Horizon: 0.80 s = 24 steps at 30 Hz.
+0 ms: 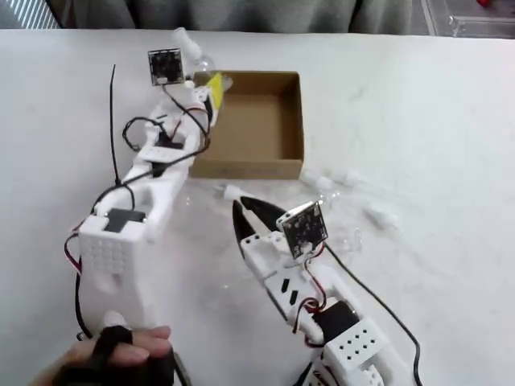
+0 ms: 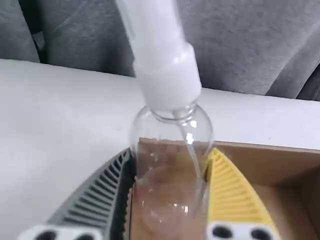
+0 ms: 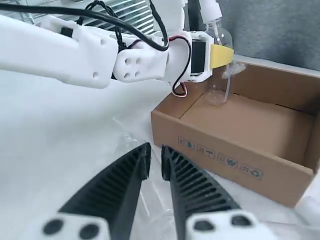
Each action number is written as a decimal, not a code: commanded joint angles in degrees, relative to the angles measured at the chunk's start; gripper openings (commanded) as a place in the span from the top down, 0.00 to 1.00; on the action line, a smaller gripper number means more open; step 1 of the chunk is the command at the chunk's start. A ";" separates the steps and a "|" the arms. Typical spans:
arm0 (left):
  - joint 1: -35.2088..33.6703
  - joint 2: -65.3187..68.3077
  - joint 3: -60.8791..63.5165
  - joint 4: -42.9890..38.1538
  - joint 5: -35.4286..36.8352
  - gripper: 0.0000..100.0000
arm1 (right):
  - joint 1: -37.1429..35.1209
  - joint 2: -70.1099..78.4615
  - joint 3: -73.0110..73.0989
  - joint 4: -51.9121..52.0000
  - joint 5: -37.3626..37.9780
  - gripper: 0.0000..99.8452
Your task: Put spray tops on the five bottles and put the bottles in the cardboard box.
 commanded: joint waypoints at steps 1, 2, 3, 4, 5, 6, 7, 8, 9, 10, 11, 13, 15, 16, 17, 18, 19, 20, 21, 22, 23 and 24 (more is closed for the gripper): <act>-0.66 -1.19 -3.52 -1.67 -0.53 0.97 | 0.31 -0.22 -0.35 0.40 0.18 0.97; -0.66 -1.19 -3.52 -1.67 -0.53 0.97 | 0.31 -0.22 -0.35 0.40 0.18 0.97; -0.66 -1.19 -3.43 -1.67 -0.53 0.97 | 0.31 -0.22 -0.35 0.40 0.18 0.97; -0.66 -1.19 -3.25 -1.67 -0.53 0.97 | 0.31 -0.22 -0.35 0.40 0.18 0.97; -0.66 -1.19 -3.25 -1.49 -0.53 0.96 | 0.31 -0.22 -0.35 0.40 0.18 0.97; -0.66 -1.19 -3.25 -1.49 -0.53 0.96 | 0.31 -0.22 -0.35 0.40 0.18 0.97; -0.66 -1.19 -3.16 -1.41 -0.53 0.96 | 0.31 -0.22 -0.35 0.40 0.18 0.97; -0.66 -1.19 -3.16 -1.41 -0.53 0.94 | 0.31 -0.22 -0.35 0.40 0.18 0.97; -0.66 -1.19 -3.16 -1.32 -0.53 0.92 | 0.31 -0.22 -0.35 0.40 0.18 0.97; -0.66 -1.19 -3.08 -1.23 -0.53 0.88 | 0.31 -0.22 -0.35 0.40 0.18 0.97; -0.66 -1.19 -2.99 -1.23 -0.44 0.85 | 0.31 -0.22 -0.35 0.40 0.18 0.97; -1.10 -1.19 -3.08 -0.35 -0.35 0.80 | 0.31 -0.22 -0.35 0.40 0.18 0.97; -1.27 -1.36 -3.52 1.85 -0.18 0.78 | 0.31 -0.22 -0.35 0.40 0.18 0.97; -1.27 -1.54 -3.52 2.37 -0.18 0.78 | 0.31 -0.22 -0.35 0.40 0.18 0.97; -1.27 -1.63 -3.52 2.55 -0.09 0.78 | 0.31 -0.22 -0.35 0.40 0.18 0.97; -1.27 -1.63 -3.52 2.55 0.00 0.78 | 0.31 -0.22 -0.35 0.40 0.18 0.97; -1.27 -1.63 -3.52 2.64 0.00 0.78 | 0.31 -0.22 -0.35 0.40 0.18 0.97; -1.27 -1.63 -3.52 2.73 0.00 0.78 | 0.31 -0.22 -0.35 0.40 0.18 0.97; -1.27 -1.63 -3.52 2.73 0.00 0.78 | 0.31 -0.22 -0.35 0.40 0.18 0.97; -1.27 -1.63 -3.52 2.73 0.00 0.78 | 0.31 -0.22 -0.35 0.40 0.18 0.97; -1.27 -1.63 -3.52 2.73 0.00 0.78 | 0.31 -0.22 -0.35 0.40 0.18 0.97; -1.27 -1.63 -3.52 2.64 0.00 0.78 | 0.31 -0.22 -0.35 0.40 0.18 0.97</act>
